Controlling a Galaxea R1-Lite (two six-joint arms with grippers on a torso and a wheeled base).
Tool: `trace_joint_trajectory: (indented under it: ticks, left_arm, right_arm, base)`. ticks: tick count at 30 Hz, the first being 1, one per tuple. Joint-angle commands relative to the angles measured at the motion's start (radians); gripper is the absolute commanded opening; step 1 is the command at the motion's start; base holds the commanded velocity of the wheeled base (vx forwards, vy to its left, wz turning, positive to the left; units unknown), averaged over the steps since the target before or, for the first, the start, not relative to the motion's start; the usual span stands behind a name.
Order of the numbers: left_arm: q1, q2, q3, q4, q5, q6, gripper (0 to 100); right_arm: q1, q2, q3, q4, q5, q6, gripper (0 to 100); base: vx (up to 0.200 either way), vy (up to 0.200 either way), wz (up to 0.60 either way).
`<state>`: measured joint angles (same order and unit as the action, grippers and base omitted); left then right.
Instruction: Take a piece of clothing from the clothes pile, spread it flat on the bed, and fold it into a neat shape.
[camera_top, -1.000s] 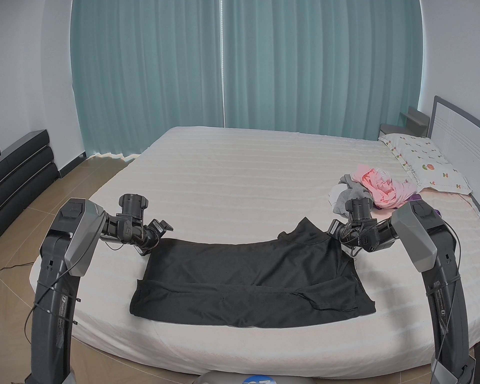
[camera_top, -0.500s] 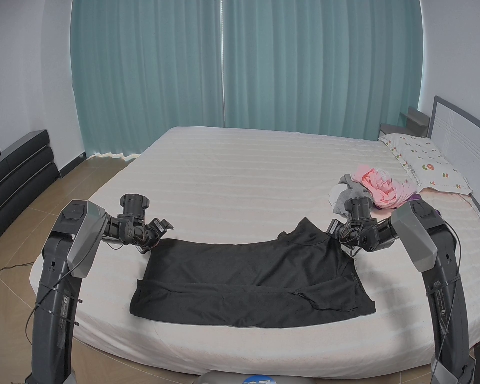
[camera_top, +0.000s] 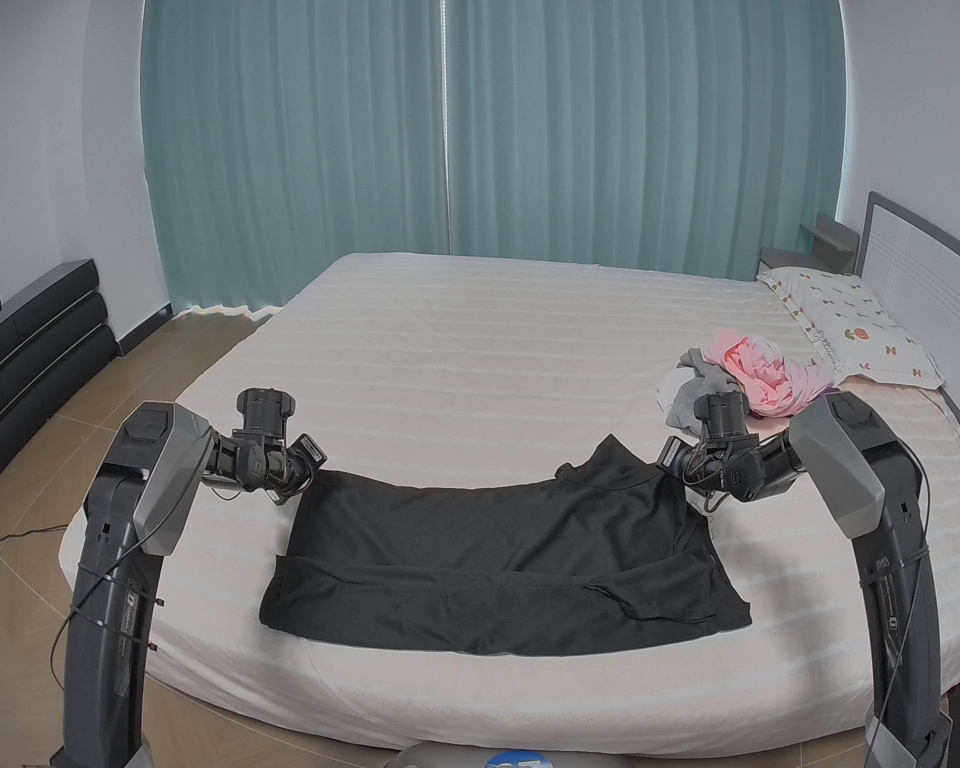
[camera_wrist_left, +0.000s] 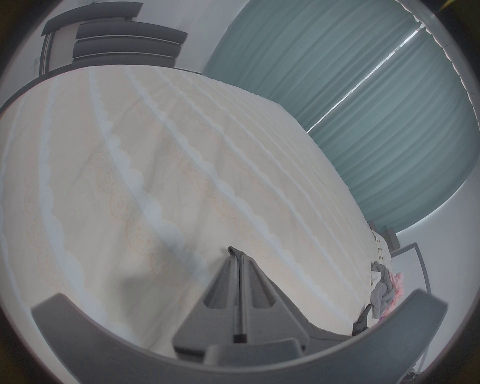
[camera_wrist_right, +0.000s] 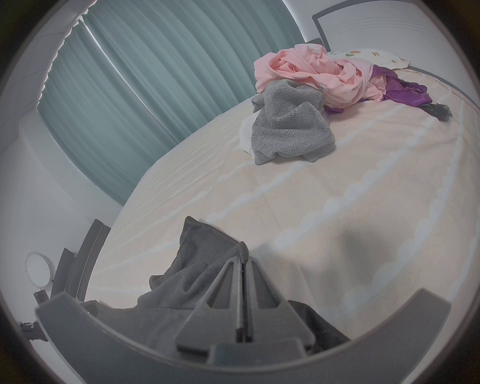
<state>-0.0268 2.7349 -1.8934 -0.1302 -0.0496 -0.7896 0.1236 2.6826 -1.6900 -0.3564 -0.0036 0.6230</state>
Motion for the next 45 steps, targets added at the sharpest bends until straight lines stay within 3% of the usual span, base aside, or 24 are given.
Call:
trace_joint_trajectory:
  ticks: [1, 12, 22, 30, 35, 45]
  left_arm:
    - [0.008, -0.014, 0.007, -0.006, 0.011, -0.005, 0]
    - [0.010, -0.070, 0.022, -0.006, 0.054, -0.013, 0]
    - [0.016, -0.135, 0.073, -0.006, 0.074, -0.016, 0]
    - [0.011, -0.129, 0.094, -0.003, 0.074, -0.010, 0]
    - [0.013, -0.175, 0.180, -0.006, 0.071, 0.003, 0]
    - [0.015, -0.311, 0.396, -0.009, 0.060, 0.073, 0]
  right_arm:
    - [-0.012, -0.046, 0.039, -0.003, 0.005, 0.001, 0]
    - [-0.033, -0.096, 0.104, -0.015, 0.050, 0.007, 0]
    - [-0.035, -0.098, 0.184, -0.220, 0.068, 0.007, 0]
    - [-0.036, -0.113, 0.225, -0.225, 0.070, 0.006, 0]
    - [-0.050, -0.196, 0.325, -0.210, 0.146, 0.004, 0]
    - [-0.075, -0.294, 0.480, -0.185, 0.208, -0.005, 0]
  base:
    - [0.000, 0.000, 0.00]
    - [0.000, 0.000, 0.00]
    - [0.000, 0.000, 0.00]
    - [0.000, 0.000, 0.00]
    - [0.000, 0.000, 0.00]
    - [0.000, 0.000, 0.00]
